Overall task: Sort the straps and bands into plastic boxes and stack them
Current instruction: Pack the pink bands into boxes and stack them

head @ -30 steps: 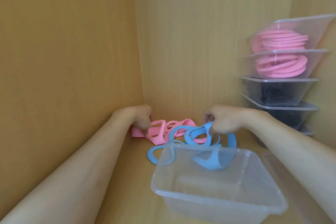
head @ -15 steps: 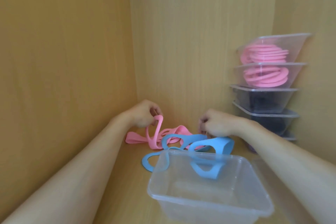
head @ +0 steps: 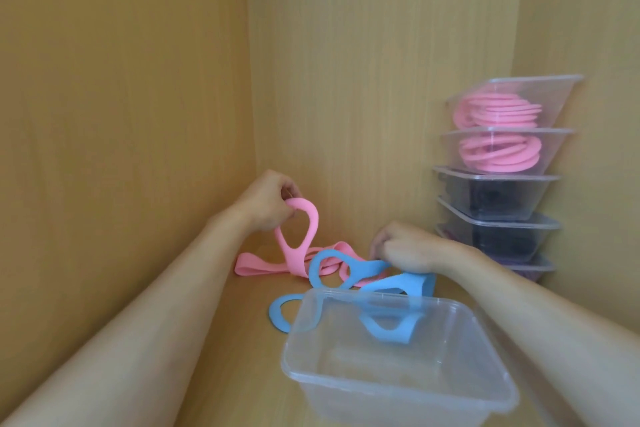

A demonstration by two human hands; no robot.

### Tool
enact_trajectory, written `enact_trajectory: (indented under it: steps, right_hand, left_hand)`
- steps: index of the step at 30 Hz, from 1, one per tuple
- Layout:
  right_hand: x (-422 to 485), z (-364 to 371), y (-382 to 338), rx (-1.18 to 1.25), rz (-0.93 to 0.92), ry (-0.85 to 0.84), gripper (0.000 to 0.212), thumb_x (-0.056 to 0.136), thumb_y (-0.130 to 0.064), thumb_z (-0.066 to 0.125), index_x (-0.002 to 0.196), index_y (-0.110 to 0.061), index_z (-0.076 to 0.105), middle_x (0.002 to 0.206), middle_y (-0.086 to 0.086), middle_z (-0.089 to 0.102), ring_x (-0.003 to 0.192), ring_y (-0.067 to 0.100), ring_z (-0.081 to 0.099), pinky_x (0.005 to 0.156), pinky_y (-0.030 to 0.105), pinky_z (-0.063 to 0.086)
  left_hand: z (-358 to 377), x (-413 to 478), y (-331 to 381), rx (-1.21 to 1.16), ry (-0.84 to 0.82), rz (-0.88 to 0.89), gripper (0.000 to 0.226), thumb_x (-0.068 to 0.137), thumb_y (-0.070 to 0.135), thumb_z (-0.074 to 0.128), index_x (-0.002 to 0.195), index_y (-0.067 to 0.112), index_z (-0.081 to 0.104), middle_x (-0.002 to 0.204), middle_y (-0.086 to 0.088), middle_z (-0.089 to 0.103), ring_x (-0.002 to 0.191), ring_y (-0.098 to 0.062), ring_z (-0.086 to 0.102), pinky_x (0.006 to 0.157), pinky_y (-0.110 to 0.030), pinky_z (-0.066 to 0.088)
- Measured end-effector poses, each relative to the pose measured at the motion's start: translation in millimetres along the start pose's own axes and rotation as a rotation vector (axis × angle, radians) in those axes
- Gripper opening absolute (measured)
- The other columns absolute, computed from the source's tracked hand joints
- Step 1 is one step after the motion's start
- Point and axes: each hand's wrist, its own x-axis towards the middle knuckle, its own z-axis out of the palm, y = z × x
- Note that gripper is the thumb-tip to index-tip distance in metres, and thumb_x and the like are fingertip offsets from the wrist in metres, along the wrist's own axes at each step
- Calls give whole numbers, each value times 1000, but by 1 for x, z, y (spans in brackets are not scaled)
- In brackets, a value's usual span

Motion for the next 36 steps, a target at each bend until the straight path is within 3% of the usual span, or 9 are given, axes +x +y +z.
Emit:
enact_trajectory:
  steps: [4,7,11,15,19,23,27,30,36]
  right_hand:
    - [-3,-2,-2,45,-33,-25,50,78,10,35,62,-22,71,48,-11,63,44,-2,52,45,12,39]
    - [-1,5,1,-44,-12,-57,41,83,6,46,76,-26,71,73,-10,69,68,4,60,61,14,46]
    - [3,12,3,-178,35,-146,17,86,-24,74,102,-28,73,110,-7,68,100,14,63,92,26,51]
    - [5,14,0,-223,27,-154,14,88,-27,74,101,-28,72,90,-15,63,87,11,60,77,23,48]
    - [4,10,-2,-221,36,-118,6,89,-22,72,94,-25,71,90,-8,64,89,15,60,79,26,49]
    - [5,-10,0,23,28,100,18,91,-11,59,82,-18,74,79,-3,68,75,13,58,63,23,45]
    - [5,-32,-1,450,12,325,25,97,-18,58,87,-1,73,76,4,68,71,16,58,64,28,44]
    - [4,-42,-4,779,40,335,26,101,-19,54,88,-9,74,76,1,75,68,14,64,60,28,45]
    - [1,-51,-11,962,14,359,22,101,-16,53,94,-10,73,80,2,76,73,16,67,63,30,49]
  left_hand:
    - [-1,1,-2,10,51,-36,24,85,-4,69,84,20,69,82,0,68,70,-16,62,63,-27,52]
    - [-3,0,0,19,95,-48,29,86,-1,69,76,27,65,86,1,68,75,-19,64,70,-34,55]
    - [-8,0,4,-10,160,-77,28,86,0,69,78,27,68,90,2,68,82,-20,66,73,-36,57]
    - [-10,0,10,-84,169,-98,24,84,1,75,78,24,70,86,2,70,75,-16,66,65,-29,54]
    - [-15,1,15,-147,184,-118,13,83,5,77,86,17,74,82,0,69,67,-13,63,55,-23,45]
    - [-19,2,21,-221,198,-142,15,86,22,79,74,15,71,74,-1,67,65,-14,58,57,-24,42]
    - [-21,-1,28,-391,142,-213,17,88,25,76,81,11,72,67,-1,64,58,-13,55,50,-23,41]
    - [-22,-3,33,-610,50,-237,9,89,17,75,85,10,70,70,-2,65,57,-11,60,47,-23,46]
    - [-10,-2,25,-641,-42,-259,11,92,12,70,94,0,73,72,-6,67,61,-14,64,53,-25,54]
